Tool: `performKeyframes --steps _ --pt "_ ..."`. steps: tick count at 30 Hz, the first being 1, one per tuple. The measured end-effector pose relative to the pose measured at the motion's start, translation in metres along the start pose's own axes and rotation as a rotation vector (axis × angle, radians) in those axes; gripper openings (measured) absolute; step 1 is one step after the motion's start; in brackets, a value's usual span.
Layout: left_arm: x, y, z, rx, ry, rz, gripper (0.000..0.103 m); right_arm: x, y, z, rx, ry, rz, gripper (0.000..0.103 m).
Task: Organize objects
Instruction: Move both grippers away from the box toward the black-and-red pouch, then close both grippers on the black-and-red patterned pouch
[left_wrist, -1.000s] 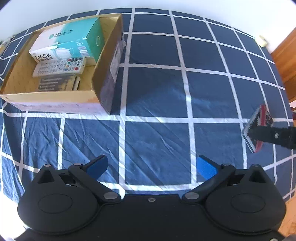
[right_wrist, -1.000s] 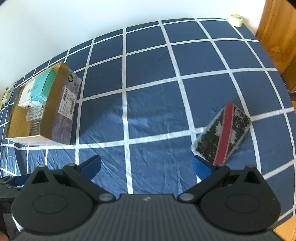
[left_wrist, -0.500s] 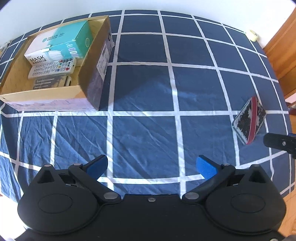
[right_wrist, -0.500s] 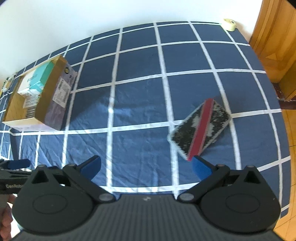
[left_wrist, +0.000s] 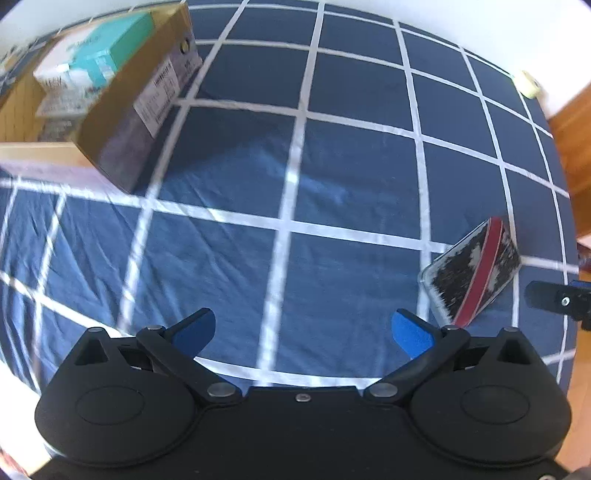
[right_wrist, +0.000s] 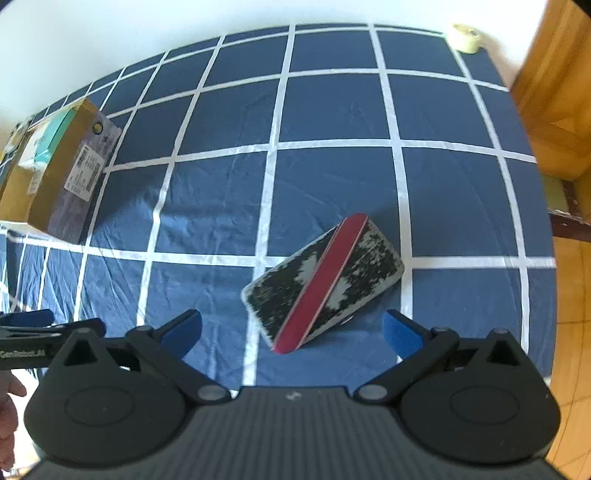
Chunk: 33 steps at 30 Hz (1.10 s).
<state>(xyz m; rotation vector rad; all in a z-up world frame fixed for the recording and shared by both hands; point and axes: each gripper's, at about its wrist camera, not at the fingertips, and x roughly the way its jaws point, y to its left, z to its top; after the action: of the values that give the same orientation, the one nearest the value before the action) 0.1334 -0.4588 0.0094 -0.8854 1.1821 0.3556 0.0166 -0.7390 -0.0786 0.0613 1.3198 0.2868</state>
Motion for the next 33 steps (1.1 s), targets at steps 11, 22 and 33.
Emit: performKeyframes --steps 11,22,33 --pt "0.033 -0.05 -0.02 -0.179 0.018 0.021 0.103 0.043 -0.037 0.034 -0.13 0.126 0.054 0.103" --pt "0.06 -0.079 -0.03 -0.274 0.02 0.035 0.103 0.076 -0.04 0.054 -0.235 0.181 0.08 0.103" --pt "0.082 -0.108 -0.024 -0.28 0.037 0.015 0.103 0.111 -0.041 0.062 -0.31 0.255 0.104 0.103"
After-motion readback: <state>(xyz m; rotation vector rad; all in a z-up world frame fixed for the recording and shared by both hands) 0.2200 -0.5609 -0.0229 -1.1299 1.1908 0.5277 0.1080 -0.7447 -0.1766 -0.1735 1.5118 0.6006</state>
